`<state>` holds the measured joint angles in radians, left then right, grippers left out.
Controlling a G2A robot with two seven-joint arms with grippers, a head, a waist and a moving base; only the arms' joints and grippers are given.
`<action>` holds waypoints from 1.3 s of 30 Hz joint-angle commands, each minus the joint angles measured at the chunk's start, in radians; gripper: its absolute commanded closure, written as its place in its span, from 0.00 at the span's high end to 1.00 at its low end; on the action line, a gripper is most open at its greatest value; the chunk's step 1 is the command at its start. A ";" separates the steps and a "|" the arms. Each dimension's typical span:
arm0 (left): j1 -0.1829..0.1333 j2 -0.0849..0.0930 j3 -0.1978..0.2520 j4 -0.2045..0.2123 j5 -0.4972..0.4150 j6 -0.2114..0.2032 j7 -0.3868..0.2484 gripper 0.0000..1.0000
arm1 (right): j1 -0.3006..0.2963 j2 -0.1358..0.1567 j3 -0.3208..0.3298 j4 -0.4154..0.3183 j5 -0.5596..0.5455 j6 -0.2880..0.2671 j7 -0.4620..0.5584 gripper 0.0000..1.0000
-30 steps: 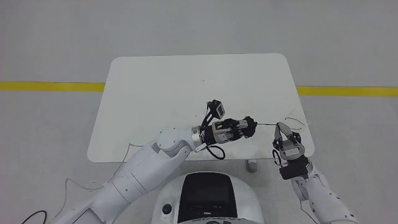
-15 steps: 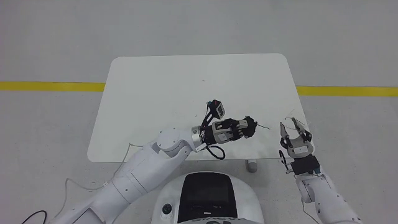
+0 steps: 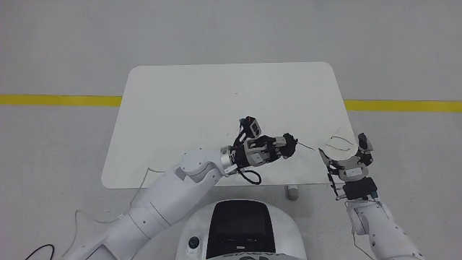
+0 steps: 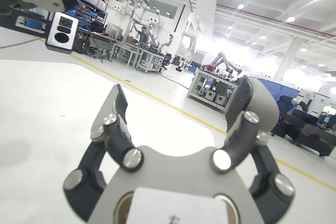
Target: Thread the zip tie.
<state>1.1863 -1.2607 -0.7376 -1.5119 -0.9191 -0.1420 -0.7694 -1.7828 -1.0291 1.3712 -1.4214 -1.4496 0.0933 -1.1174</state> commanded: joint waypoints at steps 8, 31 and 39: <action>0.001 -0.002 -0.017 -0.001 -0.080 0.021 -0.067 0.00 | -0.008 -0.005 0.028 -0.019 0.042 -0.039 0.007 1.00; 0.026 -0.005 -0.038 -0.050 -0.209 0.077 -0.109 0.00 | -0.035 -0.014 0.059 -0.066 0.053 -0.015 0.051 1.00; 0.026 -0.005 -0.038 -0.050 -0.209 0.077 -0.109 0.00 | -0.035 -0.014 0.059 -0.066 0.053 -0.015 0.051 1.00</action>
<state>1.2124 -1.2657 -0.7760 -1.5624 -1.1284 -0.0648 -0.8779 -1.8176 -1.0432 1.4298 -1.4870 -1.3967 0.0786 -1.0665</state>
